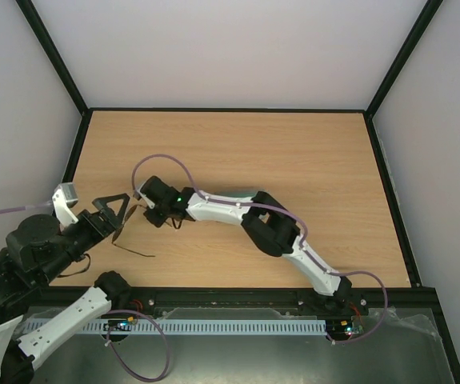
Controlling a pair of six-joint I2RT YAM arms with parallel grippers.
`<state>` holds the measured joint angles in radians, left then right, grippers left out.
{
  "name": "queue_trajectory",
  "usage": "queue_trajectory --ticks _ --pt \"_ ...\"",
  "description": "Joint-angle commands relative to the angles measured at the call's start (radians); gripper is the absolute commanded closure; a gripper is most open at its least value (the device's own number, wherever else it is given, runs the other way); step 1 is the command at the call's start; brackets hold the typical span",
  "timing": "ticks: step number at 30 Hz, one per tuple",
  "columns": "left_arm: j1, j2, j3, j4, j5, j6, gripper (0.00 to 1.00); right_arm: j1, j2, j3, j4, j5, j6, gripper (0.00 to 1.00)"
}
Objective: Organize the sunglasses
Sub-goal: Pick up the sunglasses from the center of the board, then fold the sunglasses.
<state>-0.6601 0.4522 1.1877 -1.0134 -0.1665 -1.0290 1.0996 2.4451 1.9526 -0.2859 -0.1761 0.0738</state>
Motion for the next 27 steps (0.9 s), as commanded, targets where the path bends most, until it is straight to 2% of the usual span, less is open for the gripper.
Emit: queue_trajectory --ticks 1,8,13,17,23,25,27 --pt "0.004 0.016 0.075 0.016 -0.007 0.034 0.01 -0.024 -0.207 -0.086 0.029 0.06 0.076 0.99" --pt "0.004 0.058 0.049 0.037 0.005 0.06 0.01 -0.034 -0.408 -0.116 -0.12 0.206 0.13 0.99" --pt "0.004 0.066 -0.015 0.097 0.034 0.069 0.0 -0.075 -0.536 -0.131 -0.283 0.381 0.213 0.99" --pt "0.004 0.094 -0.077 0.172 0.079 0.08 0.01 -0.135 -0.674 -0.252 -0.339 0.441 0.306 0.99" --pt "0.004 0.15 -0.216 0.29 0.132 0.099 0.01 -0.227 -0.888 -0.435 -0.42 0.446 0.423 0.99" --pt "0.004 0.177 -0.285 0.362 0.17 0.104 0.05 -0.252 -0.943 -0.481 -0.447 0.443 0.437 0.99" --pt "0.004 0.213 -0.355 0.447 0.219 0.106 0.17 -0.278 -0.995 -0.532 -0.462 0.439 0.453 0.99"
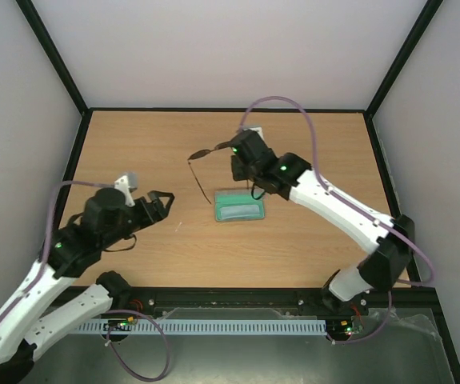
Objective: Organize the sunglasses
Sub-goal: Fold the sunglasses.
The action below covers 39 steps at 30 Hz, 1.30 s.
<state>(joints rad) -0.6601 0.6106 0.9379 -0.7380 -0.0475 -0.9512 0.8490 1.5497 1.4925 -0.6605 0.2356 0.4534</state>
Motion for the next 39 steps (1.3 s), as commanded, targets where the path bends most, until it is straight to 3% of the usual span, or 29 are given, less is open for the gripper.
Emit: queue_trajectory --ticks 1,4,7,16,26,39 --pt "0.004 0.08 -0.132 0.212 0.117 0.029 0.25 -0.039 -0.122 -0.093 -0.093 0.017 0.082 0.99" --pt "-0.005 0.159 -0.182 0.295 0.135 0.031 0.5 -0.064 -0.176 -0.146 -0.107 -0.011 0.098 0.99" --pt "-0.051 0.225 -0.197 0.37 0.127 0.023 0.58 -0.067 -0.201 -0.199 -0.11 -0.014 0.119 0.99" --pt "-0.147 0.464 -0.146 0.545 0.086 -0.005 0.59 -0.067 -0.252 -0.331 -0.017 -0.077 0.177 0.99" --pt "-0.149 0.709 -0.026 0.625 0.052 0.02 0.61 -0.06 -0.347 -0.458 0.041 -0.185 0.221 0.99" --pt "-0.215 0.796 0.076 0.612 0.04 0.01 0.6 -0.059 -0.42 -0.539 0.037 -0.178 0.232 0.99"
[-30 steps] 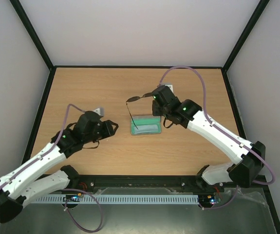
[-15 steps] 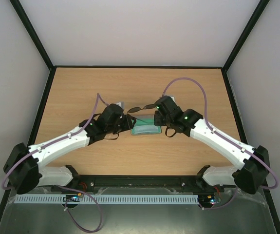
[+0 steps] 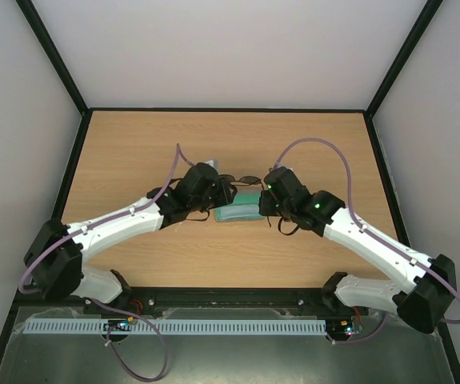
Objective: Organize the sunglasses
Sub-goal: Fold the sunglasses, then place the sunglasses at the center of the board.
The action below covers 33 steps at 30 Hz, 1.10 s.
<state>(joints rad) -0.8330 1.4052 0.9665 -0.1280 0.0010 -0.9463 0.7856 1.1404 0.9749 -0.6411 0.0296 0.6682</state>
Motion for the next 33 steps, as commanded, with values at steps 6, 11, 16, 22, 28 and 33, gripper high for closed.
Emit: queue_trajectory --ticks 6,11,16,22,28,33 --pt "-0.16 -0.125 0.029 -0.083 -0.037 -0.022 0.55 0.005 0.016 -0.026 0.023 0.042 0.021 0.99" --pt "-0.242 -0.322 -0.055 -0.183 -0.09 -0.076 0.53 0.004 0.016 -0.034 0.014 0.031 0.019 0.99" --pt "-0.246 -0.503 -0.074 -0.308 -0.176 -0.096 0.5 0.005 -0.01 -0.127 0.047 -0.014 0.036 0.99" --pt "-0.205 -0.542 -0.099 -0.362 -0.201 -0.079 0.45 0.047 -0.051 -0.244 0.097 -0.049 0.08 0.99" --pt "-0.158 -0.572 -0.194 -0.318 -0.167 -0.076 0.45 0.176 -0.09 -0.343 0.123 -0.029 0.177 0.99" --pt "-0.114 -0.575 -0.276 -0.276 -0.129 -0.068 0.45 0.217 -0.085 -0.457 0.192 -0.03 0.232 0.99"
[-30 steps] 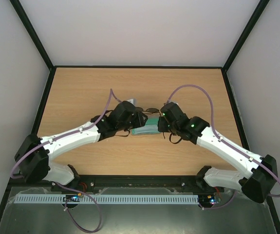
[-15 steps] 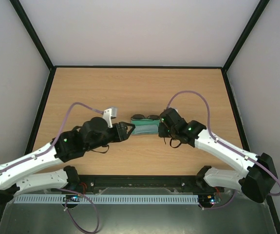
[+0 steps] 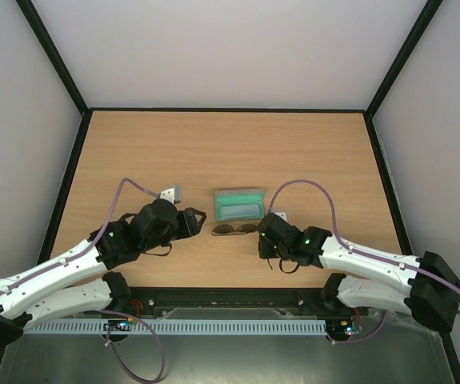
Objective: Organize the sunglasses
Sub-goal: Place the sunglasses at the center of the board.
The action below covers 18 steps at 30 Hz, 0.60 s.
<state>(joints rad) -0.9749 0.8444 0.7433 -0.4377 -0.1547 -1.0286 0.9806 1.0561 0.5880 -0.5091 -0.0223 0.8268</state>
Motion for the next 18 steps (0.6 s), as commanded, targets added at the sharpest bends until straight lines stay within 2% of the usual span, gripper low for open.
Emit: queue_trajectory --ticks 1,7,14,15,16,18 --pt "0.035 -0.014 -0.063 0.043 0.03 0.015 0.45 0.026 0.007 -0.082 0.07 0.026 0.079 0.99" --pt "0.077 0.011 -0.186 0.131 0.064 0.021 0.46 0.033 0.075 -0.087 0.102 0.095 0.08 0.99" --pt "0.096 0.135 -0.288 0.288 0.101 0.022 0.47 0.035 0.162 -0.095 0.149 0.144 0.076 0.98" --pt "0.098 0.152 -0.296 0.306 0.106 0.024 0.47 0.035 0.167 -0.094 0.149 0.148 0.076 0.95" --pt "0.098 0.166 -0.303 0.323 0.109 0.023 0.47 0.035 0.168 -0.093 0.15 0.151 0.079 0.87" --pt "0.099 0.193 -0.312 0.347 0.116 0.024 0.47 0.035 0.156 -0.095 0.152 0.146 0.076 0.86"
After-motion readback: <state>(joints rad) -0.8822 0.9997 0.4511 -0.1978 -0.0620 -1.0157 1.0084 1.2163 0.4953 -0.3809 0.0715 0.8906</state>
